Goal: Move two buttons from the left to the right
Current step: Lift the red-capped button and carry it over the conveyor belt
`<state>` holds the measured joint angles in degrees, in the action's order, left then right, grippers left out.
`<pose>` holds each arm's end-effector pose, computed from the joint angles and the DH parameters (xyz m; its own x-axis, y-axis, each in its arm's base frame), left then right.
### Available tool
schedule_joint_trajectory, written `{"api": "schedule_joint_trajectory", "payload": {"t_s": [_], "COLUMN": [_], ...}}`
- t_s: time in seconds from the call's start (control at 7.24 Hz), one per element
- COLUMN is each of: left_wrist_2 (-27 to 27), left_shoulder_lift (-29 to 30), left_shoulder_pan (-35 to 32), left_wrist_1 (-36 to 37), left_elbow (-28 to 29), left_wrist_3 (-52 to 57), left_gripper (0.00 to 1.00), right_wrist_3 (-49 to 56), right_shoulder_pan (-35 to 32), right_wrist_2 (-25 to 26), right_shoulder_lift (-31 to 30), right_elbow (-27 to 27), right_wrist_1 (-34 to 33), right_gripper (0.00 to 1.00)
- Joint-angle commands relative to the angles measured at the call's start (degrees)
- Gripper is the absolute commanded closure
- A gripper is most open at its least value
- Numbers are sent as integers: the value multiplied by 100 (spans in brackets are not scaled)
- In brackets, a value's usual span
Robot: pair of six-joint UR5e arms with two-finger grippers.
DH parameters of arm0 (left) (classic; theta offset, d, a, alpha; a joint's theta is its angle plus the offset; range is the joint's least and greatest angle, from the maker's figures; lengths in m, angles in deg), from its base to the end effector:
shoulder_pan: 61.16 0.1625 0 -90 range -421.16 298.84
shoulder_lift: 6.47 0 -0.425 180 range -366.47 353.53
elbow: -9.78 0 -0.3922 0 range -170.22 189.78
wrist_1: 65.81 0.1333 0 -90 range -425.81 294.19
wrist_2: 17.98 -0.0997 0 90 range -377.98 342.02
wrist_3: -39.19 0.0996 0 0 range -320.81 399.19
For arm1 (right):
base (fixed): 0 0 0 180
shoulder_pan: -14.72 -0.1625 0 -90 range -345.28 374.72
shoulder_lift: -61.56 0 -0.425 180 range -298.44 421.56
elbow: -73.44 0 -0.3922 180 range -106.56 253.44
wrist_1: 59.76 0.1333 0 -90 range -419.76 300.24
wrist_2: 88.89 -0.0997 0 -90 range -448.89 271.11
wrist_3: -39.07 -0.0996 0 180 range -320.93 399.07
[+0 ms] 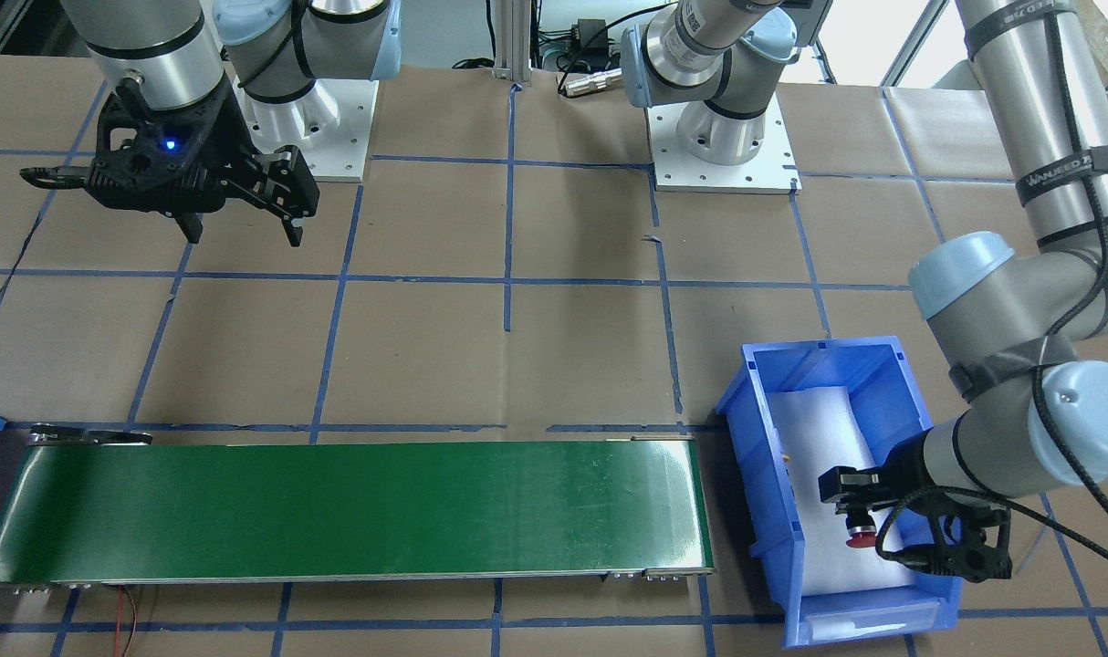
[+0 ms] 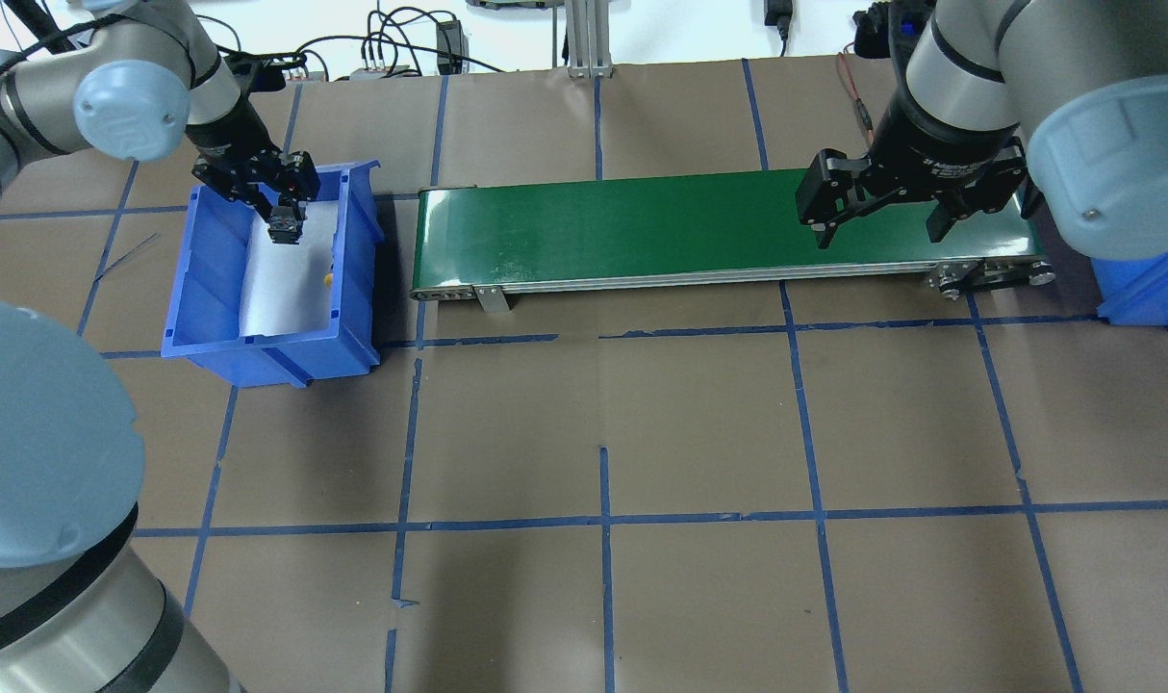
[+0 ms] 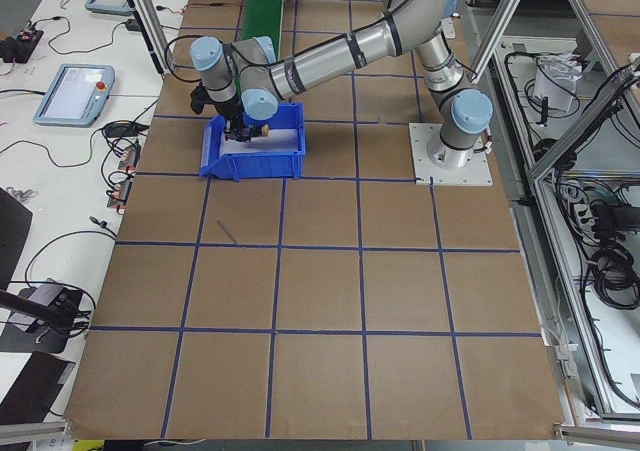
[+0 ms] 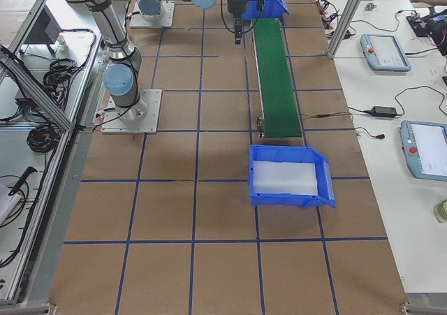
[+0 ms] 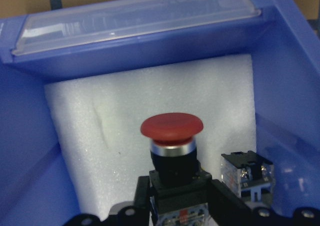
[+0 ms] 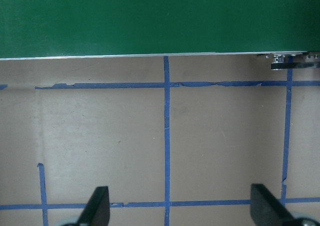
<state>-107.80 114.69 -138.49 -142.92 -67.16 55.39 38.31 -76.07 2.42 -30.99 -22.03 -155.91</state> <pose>0.0194 -0.6956 0.2961 -0.9978 0.0602 0.0283 0.0624 0.9943 0.0863 0.1376 -0.4761 0.4733 -0.9998 0.0007 0.0221 -0.0005 0.9984 -0.0566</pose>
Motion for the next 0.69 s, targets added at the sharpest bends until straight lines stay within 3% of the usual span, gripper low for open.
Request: {"api": "schedule_joint_trajectory", "payload": {"t_s": [0.0,0.28,0.55], "left_wrist_2": [-79,-393,-396], "left_shoulder_lift": [-599,-1013,-1015], "left_shoulder_pan": [-27,-438,-1123], "left_wrist_1": [-618,-832,-692], "left_elbow": [12,12,152], "left_wrist_3": [-195,-771,-1694], "left_gripper": [83,83,83], "right_wrist_3": [-3,-3,-3], "right_shoulder_pan": [0,0,0], "right_wrist_2": [0,0,0], "right_shoulder_lift": [0,-9,-9], "right_elbow": [-7,-7,-15], "right_wrist_1": [0,0,0], "right_gripper": [0,0,0]}}
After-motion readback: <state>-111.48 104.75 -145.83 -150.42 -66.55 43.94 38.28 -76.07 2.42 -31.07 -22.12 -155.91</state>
